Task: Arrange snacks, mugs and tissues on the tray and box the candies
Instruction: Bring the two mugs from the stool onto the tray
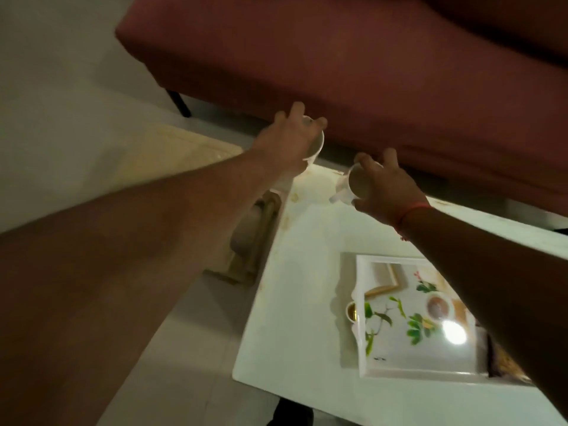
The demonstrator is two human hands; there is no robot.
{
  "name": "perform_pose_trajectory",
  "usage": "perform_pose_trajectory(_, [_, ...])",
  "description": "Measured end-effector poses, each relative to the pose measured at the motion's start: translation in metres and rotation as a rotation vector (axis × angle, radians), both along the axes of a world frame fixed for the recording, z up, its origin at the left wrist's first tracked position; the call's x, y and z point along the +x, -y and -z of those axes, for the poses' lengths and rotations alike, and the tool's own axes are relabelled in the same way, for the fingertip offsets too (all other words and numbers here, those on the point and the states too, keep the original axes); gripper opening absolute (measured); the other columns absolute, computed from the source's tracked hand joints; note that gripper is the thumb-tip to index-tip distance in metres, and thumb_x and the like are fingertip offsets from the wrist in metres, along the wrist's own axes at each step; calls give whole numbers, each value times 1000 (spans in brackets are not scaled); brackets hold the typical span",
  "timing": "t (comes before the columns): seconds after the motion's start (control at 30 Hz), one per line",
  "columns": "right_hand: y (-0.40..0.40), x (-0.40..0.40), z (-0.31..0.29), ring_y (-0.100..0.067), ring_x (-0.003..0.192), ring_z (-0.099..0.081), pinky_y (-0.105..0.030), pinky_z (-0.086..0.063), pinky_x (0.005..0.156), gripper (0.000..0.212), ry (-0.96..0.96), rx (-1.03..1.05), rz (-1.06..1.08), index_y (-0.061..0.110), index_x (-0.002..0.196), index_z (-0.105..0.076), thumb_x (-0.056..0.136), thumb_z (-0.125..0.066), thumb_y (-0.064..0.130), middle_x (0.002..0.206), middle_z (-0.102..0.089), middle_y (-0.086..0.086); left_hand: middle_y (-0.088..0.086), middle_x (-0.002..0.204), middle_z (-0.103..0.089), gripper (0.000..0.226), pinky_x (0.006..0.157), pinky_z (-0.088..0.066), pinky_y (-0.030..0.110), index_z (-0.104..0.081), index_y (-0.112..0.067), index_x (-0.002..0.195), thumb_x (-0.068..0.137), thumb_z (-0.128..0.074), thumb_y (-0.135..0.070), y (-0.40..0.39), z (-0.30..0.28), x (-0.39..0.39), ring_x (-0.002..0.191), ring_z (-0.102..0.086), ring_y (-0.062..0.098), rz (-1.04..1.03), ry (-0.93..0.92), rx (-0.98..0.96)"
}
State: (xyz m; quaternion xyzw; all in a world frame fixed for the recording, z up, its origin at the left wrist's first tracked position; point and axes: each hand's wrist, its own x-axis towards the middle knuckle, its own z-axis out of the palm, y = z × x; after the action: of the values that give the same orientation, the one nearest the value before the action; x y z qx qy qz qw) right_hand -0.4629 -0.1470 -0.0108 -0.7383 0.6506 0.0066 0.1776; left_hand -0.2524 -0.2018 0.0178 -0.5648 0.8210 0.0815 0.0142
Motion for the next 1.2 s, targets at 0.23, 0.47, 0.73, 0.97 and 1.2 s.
perform_pose_trajectory(0.23, [-84,-128,9,-44,90,-61,-45,-55,82,81,17,61,147,24,136,-39,67,-82,23,129,-35,-18,16,138,-33,78,85,-56,45,-32,-28,143,78,-76,-22,-58,14,-149,116,-48,37,201,-5,78])
perform_pose_trajectory(0.47, [-163,-209,35,-32,91,-50,-42,-55,70,57,-134,97,137,22,121,-45,68,-46,42,124,-46,-11,13,140,-32,78,75,-55,42,-33,-31,143,79,-75,-17,-126,14,-268,118,-46,35,294,-17,141])
perform_pose_trajectory(0.73, [-243,-231,47,-33,99,-51,-41,-55,72,65,-73,184,272,22,132,-41,71,-58,38,125,-46,-11,10,142,-32,85,80,-58,43,-32,-31,142,74,-80,-16,-187,29,-330,122,-43,32,358,53,215])
perform_pose_trajectory(0.97, [-277,-225,47,-36,86,-64,-42,-57,73,75,-27,175,322,24,129,-42,63,-75,39,127,-43,-17,10,143,-30,90,78,-57,43,-30,-31,146,73,-81,-17,-206,54,-342,123,-41,33,378,118,277])
perform_pose_trajectory(1.2, [-285,-219,54,-41,93,-61,-45,-55,79,77,-33,130,312,24,132,-41,65,-74,41,127,-43,-18,10,147,-31,82,78,-56,40,-35,-30,144,77,-80,-17,-213,73,-331,127,-40,33,388,96,271])
